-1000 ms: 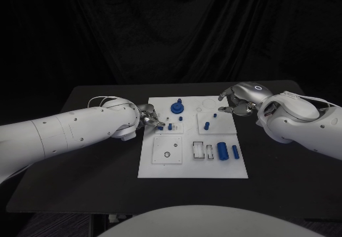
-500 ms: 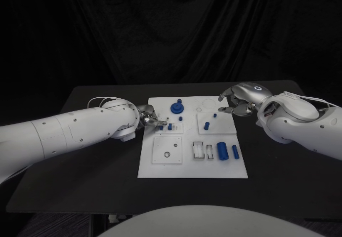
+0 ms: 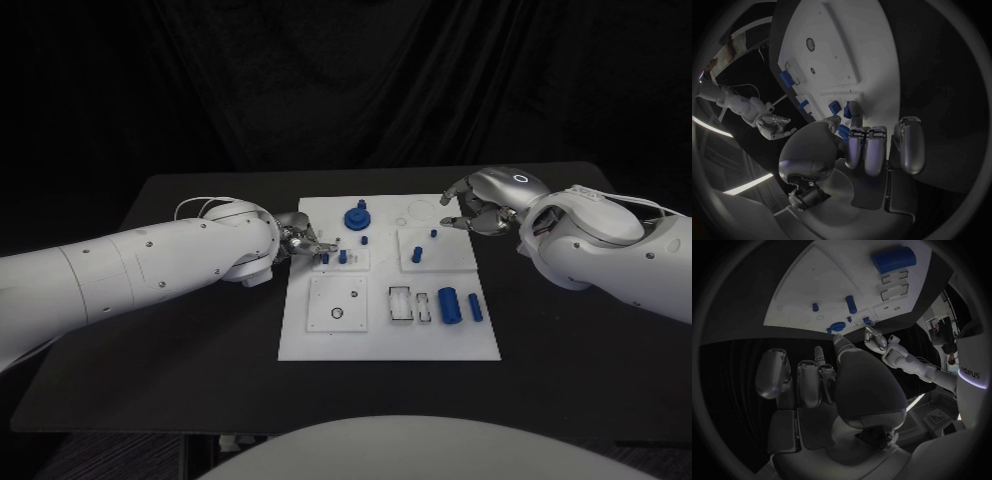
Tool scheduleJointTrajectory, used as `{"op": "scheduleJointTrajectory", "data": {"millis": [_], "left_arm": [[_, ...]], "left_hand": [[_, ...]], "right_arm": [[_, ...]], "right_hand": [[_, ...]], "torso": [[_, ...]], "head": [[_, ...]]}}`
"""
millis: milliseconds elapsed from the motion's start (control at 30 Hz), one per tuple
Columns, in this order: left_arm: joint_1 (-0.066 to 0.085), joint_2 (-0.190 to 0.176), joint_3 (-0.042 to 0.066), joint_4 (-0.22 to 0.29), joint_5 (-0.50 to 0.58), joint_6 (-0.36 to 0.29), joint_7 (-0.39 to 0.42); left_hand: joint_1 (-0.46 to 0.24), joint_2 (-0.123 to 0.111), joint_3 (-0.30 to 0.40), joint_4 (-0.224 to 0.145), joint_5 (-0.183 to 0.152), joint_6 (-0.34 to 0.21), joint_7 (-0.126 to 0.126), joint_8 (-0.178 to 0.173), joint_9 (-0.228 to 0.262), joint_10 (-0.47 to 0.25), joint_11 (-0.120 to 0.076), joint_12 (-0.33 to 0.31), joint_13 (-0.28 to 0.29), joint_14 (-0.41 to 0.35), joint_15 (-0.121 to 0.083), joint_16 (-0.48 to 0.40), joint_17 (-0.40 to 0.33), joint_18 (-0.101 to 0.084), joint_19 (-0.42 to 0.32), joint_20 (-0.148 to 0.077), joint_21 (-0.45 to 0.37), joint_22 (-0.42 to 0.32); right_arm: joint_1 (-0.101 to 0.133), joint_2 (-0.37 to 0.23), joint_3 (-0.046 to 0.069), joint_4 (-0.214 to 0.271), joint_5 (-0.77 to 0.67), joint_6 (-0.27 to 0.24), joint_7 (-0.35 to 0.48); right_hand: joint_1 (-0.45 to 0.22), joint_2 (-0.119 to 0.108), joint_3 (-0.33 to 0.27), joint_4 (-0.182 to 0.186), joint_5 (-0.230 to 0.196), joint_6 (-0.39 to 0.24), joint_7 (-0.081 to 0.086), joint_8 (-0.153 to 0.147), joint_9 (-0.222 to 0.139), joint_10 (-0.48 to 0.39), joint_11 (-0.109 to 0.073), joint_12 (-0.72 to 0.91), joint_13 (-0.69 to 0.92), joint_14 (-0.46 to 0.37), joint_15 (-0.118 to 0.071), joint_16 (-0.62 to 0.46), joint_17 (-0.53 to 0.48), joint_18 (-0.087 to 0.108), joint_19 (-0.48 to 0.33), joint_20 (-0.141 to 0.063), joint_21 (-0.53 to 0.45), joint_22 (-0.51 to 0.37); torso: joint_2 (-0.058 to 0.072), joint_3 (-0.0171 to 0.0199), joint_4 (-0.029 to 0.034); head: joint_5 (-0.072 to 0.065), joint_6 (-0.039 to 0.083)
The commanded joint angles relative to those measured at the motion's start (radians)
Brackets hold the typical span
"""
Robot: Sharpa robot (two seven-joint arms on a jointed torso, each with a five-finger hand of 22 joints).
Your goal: Assemble the parts on the task board
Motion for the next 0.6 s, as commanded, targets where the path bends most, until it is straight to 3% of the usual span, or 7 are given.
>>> {"op": "scheduleJointTrajectory", "data": {"millis": [33, 333, 467, 500, 533, 600], "left_arm": [[-0.005, -0.001, -0.002, -0.001, 0.007, -0.009, 0.027], [-0.006, -0.009, -0.002, 0.000, 0.007, -0.046, 0.068], [-0.006, -0.015, -0.002, 0.003, 0.007, -0.068, 0.089], [-0.006, -0.016, -0.002, 0.004, 0.007, -0.070, 0.091], [-0.006, -0.018, -0.002, 0.005, 0.007, -0.073, 0.094], [-0.006, -0.019, -0.002, 0.005, 0.007, -0.076, 0.096]], "left_hand": [[-0.008, 0.000, -0.009, 0.000, -0.005, 0.008, 0.002, -0.003, 0.001, 0.104, 0.001, 0.004, 0.263, 0.104, -0.001, 0.002, 0.263, -0.001, 0.005, 0.004, -0.002, 0.157], [-0.055, 0.027, -0.063, 0.002, -0.010, 0.013, -0.001, 0.012, 0.027, 0.104, -0.003, 0.004, 0.263, 0.104, -0.004, 0.002, 0.263, -0.002, 0.010, 0.001, 0.001, 0.162], [-0.108, 0.055, -0.111, 0.003, -0.023, 0.010, -0.002, 0.017, 0.043, 0.104, -0.003, 0.004, 0.263, 0.104, -0.005, 0.002, 0.263, -0.002, 0.011, 0.000, -0.002, 0.164], [-0.110, 0.056, -0.114, 0.003, -0.024, 0.010, -0.002, 0.017, 0.043, 0.104, -0.003, 0.004, 0.263, 0.104, -0.005, 0.002, 0.263, -0.002, 0.011, 0.000, -0.002, 0.164], [-0.112, 0.058, -0.117, 0.003, -0.024, 0.010, -0.002, 0.017, 0.044, 0.104, -0.003, 0.004, 0.263, 0.104, -0.005, 0.002, 0.263, -0.002, 0.011, 0.000, -0.002, 0.164], [-0.113, 0.059, -0.118, 0.003, -0.024, 0.010, -0.002, 0.017, 0.045, 0.104, -0.003, 0.004, 0.263, 0.104, -0.005, 0.002, 0.263, -0.001, 0.010, 0.000, -0.003, 0.164]], "right_arm": [[-0.002, -0.001, 0.001, 0.001, -0.003, 0.003, -0.011], [-0.002, -0.014, 0.001, 0.007, 0.002, -0.016, -0.003], [0.002, -0.052, 0.001, 0.022, 0.090, -0.086, 0.045], [0.003, -0.058, 0.001, 0.024, 0.118, -0.098, 0.059], [0.006, -0.071, 0.001, 0.027, 0.191, -0.120, 0.093], [0.011, -0.086, 0.001, 0.026, 0.326, -0.136, 0.156]], "right_hand": [[-0.006, 0.006, -0.002, -0.004, 0.007, 0.007, 0.003, -0.003, -0.001, -0.001, 0.004, -0.005, 0.175, 0.055, 0.007, -0.006, 0.131, 0.016, -0.006, -0.001, -0.005, 0.158], [-0.006, 0.006, -0.003, -0.004, 0.006, 0.007, 0.003, -0.003, -0.001, -0.002, 0.004, -0.007, 0.174, 0.054, 0.007, -0.008, 0.130, 0.017, -0.006, -0.001, -0.007, 0.158], [-0.013, 0.006, -0.006, 0.001, 0.004, 0.009, 0.002, -0.004, -0.002, -0.001, 0.004, -0.005, 0.175, 0.055, 0.007, -0.006, 0.131, 0.016, -0.005, -0.001, -0.004, 0.159], [-0.072, 0.020, -0.023, 0.024, -0.028, 0.031, -0.001, 0.004, -0.002, 0.007, 0.002, 0.002, 0.180, 0.058, 0.007, 0.002, 0.137, 0.014, 0.000, -0.001, 0.007, 0.162], [-0.167, 0.045, -0.051, 0.033, -0.089, 0.055, -0.004, 0.011, -0.001, 0.013, 0.002, 0.009, 0.184, 0.061, 0.005, 0.009, 0.141, 0.013, 0.004, -0.002, 0.013, 0.164], [-0.265, 0.051, -0.089, 0.039, -0.121, 0.079, -0.003, 0.017, -0.002, 0.019, 0.003, 0.015, 0.188, 0.064, 0.007, 0.019, 0.148, 0.010, 0.009, -0.004, 0.026, 0.168]], "torso": [[0.000, 0.0004, -0.0007], [0.000, 0.0007, -0.0007], [0.000, 0.0004, -0.0002], [0.000, 0.0003, 0.0001], [0.000, 0.0004, 0.0002], [0.000, 0.0006, 0.0002]], "head": [[0.002, 0.000], [-0.001, 0.000], [0.004, 0.000], [0.004, 0.000], [0.005, 0.000], [0.006, 0.000]]}}
